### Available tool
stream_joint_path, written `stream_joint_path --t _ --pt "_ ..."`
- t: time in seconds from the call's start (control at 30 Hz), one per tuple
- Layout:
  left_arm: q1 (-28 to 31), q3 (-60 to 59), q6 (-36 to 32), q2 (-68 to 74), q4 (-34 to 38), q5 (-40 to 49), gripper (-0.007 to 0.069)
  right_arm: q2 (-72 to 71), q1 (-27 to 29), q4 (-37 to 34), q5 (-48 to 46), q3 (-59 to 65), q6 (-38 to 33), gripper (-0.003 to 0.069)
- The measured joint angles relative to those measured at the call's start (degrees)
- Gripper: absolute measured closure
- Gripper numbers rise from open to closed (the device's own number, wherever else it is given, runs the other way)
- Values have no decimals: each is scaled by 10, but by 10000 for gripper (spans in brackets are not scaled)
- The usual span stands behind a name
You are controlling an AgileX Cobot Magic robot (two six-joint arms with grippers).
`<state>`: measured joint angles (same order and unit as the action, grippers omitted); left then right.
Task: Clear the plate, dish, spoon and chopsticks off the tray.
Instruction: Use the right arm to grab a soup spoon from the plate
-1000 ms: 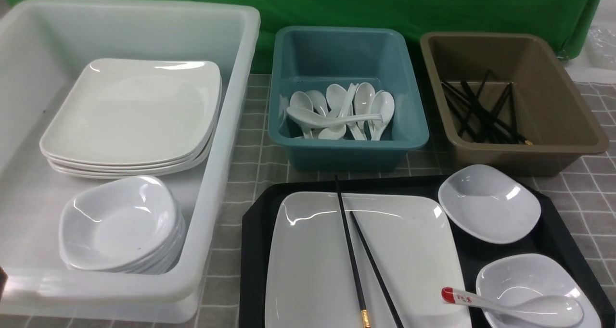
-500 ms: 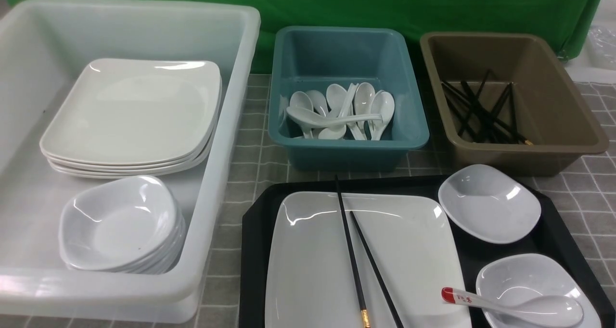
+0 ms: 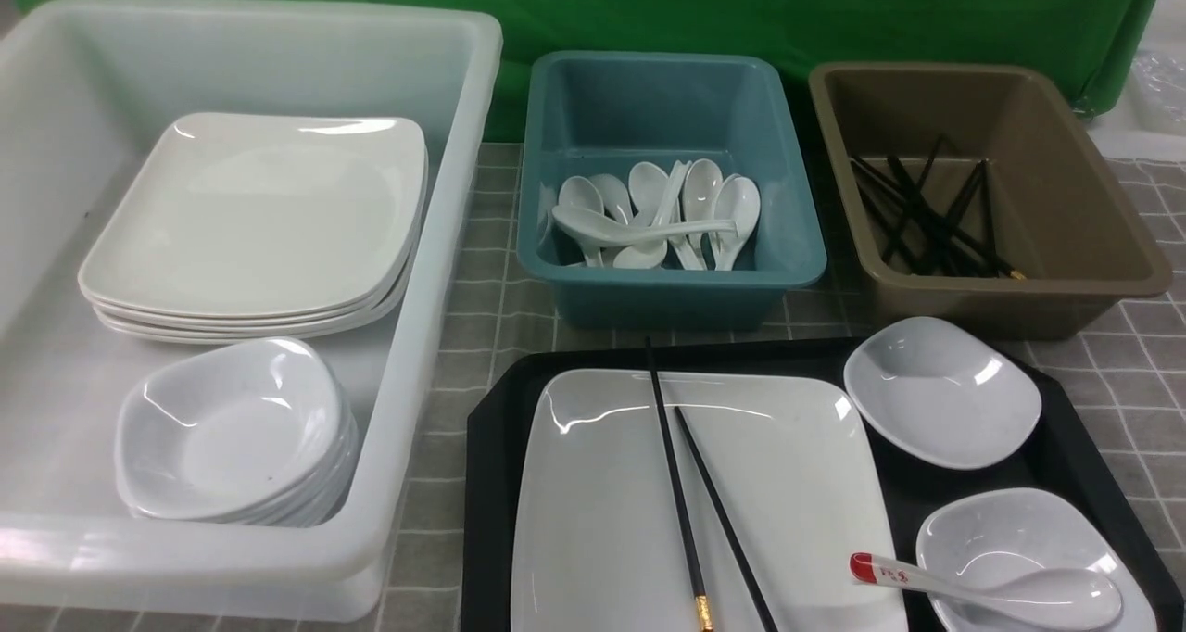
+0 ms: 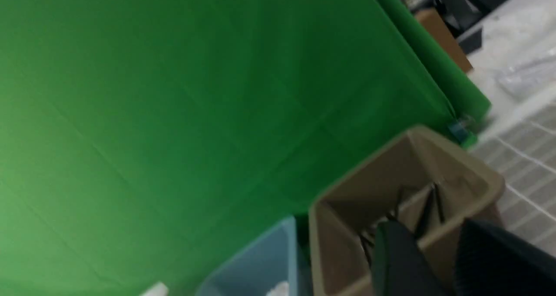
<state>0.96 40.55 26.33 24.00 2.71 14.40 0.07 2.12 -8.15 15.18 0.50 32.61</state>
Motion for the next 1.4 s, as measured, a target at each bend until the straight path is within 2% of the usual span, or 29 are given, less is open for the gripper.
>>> stream_joint_path --t 0.03,0.07,0.1,0.13,0.17,0.2,0.23,0.3,0.37,0.4,0.43,0.5,0.63,0.73,0.8,0.93,1.03,1.17,1.2,1.27,1.3,1.4 --pt "0 34 -22 39 0 61 621 0 0 -1 7 0 -1 419" --pt "0 47 -32 55 1 72 621 0 0 -1 10 0 -3 419" --pt "0 70 -61 94 11 126 621 0 0 -1 15 0 -3 419" --pt "0 113 -121 162 38 213 621 0 0 -5 27 0 11 421" --pt "0 123 -150 190 55 236 621 0 0 -6 33 0 28 426" --pt "0 125 -150 190 55 243 621 0 0 -6 33 0 33 426" --pt "0 140 -206 238 88 291 621 2 -4 4 26 -1 69 440" --pt "0 149 -245 288 128 339 621 11 -17 43 -13 -21 100 474" --pt "-4 151 -305 351 169 394 621 42 -46 99 -102 -84 112 559" --pt "-12 151 -322 376 176 409 621 67 -70 121 -158 -126 101 599" --pt "-13 151 -327 382 176 411 621 72 -75 127 -167 -133 93 604" --pt "-43 151 -341 410 169 411 622 163 -146 146 -281 -233 25 630" --pt "-144 154 -349 430 162 390 624 337 -267 154 -445 -349 -72 636" --pt "-192 156 -338 436 161 385 624 412 -316 154 -502 -393 -115 636" --pt "-252 156 -325 442 160 385 624 494 -372 154 -551 -434 -175 636" --pt "-332 157 -307 456 159 388 624 629 -420 153 -620 -492 -246 631" --pt "-376 157 -304 473 158 392 624 702 -423 154 -634 -516 -293 589" --pt "-418 157 -321 510 157 391 624 786 -423 158 -626 -530 -326 419" --pt "-421 157 -321 512 157 389 624 793 -423 159 -624 -530 -326 398" --pt "-431 157 -361 536 157 373 624 832 -423 159 -602 -530 -344 258" --pt "-432 157 -372 542 157 367 624 842 -423 159 -593 -531 -350 226" --pt "-432 157 -386 548 157 351 624 862 -423 159 -569 -531 -360 191"
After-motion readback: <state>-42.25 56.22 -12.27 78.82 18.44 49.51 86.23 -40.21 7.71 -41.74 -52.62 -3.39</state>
